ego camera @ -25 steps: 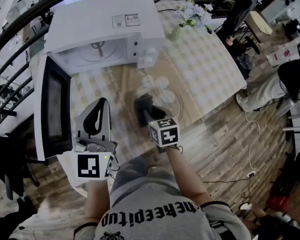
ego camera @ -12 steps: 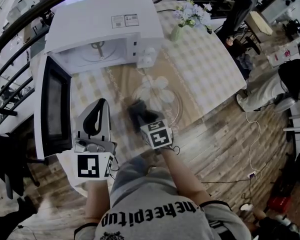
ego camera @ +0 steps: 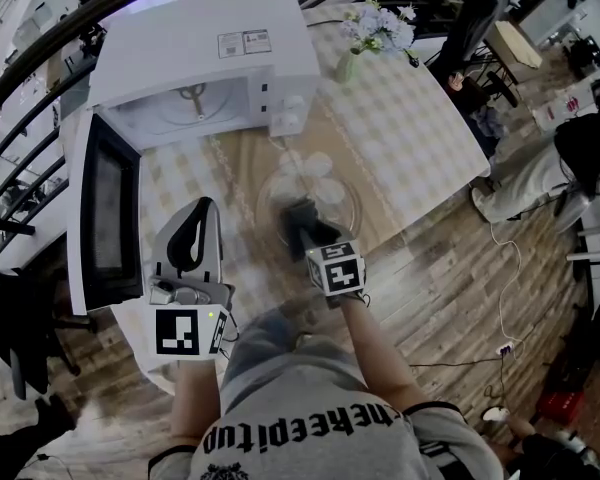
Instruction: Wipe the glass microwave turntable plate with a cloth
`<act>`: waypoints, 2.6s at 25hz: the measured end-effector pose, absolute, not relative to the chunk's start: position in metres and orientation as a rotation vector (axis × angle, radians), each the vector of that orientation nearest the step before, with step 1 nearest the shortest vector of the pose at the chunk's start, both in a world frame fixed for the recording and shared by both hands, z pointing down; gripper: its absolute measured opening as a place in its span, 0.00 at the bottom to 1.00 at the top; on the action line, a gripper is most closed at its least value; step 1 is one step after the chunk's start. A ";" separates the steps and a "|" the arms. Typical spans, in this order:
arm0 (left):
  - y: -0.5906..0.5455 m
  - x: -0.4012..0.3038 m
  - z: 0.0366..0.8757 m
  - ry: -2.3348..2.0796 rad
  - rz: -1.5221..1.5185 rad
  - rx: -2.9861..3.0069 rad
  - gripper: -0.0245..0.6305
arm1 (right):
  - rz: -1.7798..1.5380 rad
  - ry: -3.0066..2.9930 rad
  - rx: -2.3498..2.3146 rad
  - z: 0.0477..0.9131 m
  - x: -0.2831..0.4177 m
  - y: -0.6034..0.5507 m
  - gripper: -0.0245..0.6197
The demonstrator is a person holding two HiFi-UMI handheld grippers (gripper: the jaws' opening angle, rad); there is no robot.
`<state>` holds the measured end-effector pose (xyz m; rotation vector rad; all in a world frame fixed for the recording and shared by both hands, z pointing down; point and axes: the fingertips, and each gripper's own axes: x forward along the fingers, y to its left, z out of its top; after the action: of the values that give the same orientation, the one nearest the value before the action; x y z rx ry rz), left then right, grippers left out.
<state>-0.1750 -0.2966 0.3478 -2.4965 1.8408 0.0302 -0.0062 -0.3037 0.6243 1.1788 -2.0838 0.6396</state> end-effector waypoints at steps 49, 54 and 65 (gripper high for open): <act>-0.212 -0.129 0.308 1.857 0.059 -2.393 0.05 | 0.607 -2.132 1.474 0.569 0.111 -0.270 0.22; -0.195 -0.120 0.303 1.849 0.070 -2.395 0.06 | 0.532 -2.219 1.493 0.536 0.108 -0.256 0.23; -0.165 -0.102 0.291 1.837 0.088 -2.387 0.05 | 0.407 -2.375 1.552 0.468 0.117 -0.223 0.23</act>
<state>-0.1020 -0.1645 0.2907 -2.3872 1.8368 0.0881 0.1171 -0.2229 0.4677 1.5519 -2.3753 0.4066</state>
